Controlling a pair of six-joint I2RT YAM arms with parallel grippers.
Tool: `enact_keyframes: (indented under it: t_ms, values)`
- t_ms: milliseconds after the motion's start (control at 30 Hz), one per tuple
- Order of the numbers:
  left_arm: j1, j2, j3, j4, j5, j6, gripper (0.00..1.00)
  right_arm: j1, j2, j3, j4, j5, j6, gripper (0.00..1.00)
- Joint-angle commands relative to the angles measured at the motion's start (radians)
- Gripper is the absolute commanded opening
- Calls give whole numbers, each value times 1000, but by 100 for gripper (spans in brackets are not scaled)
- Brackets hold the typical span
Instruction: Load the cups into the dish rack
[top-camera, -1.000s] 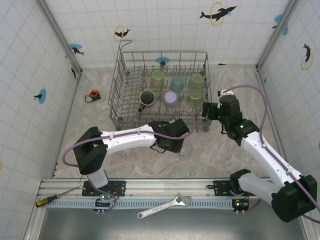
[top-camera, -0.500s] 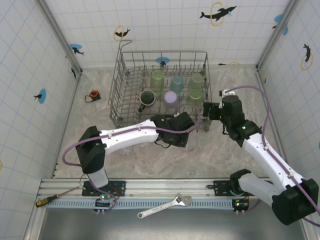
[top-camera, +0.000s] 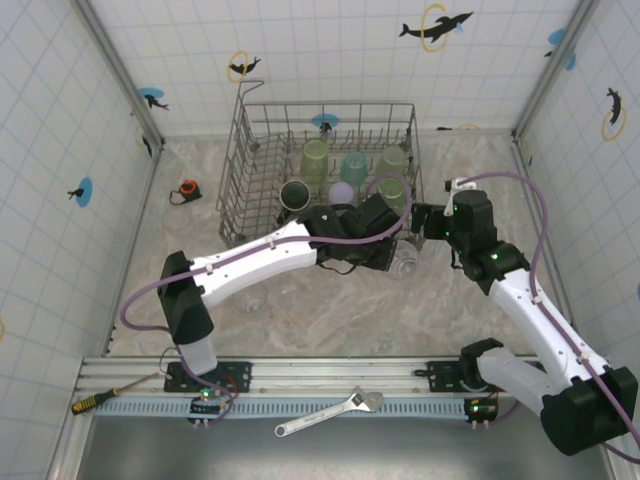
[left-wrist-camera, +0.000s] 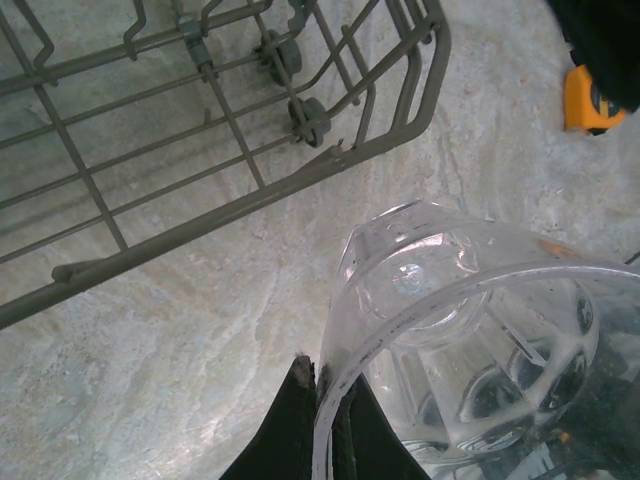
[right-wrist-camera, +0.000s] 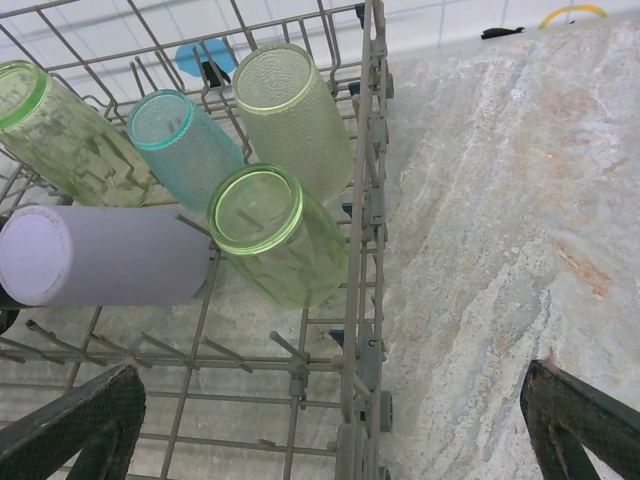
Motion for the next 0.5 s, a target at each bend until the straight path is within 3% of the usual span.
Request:
enact_keyframes:
  t_ms: [0, 467]
  values:
    - [16, 12, 74, -29, 19, 31, 0, -11, -13, 7, 1, -20, -11, 100]
    - [214, 45, 310, -19, 121, 103, 0, -53, 23, 28, 45, -74, -7, 100]
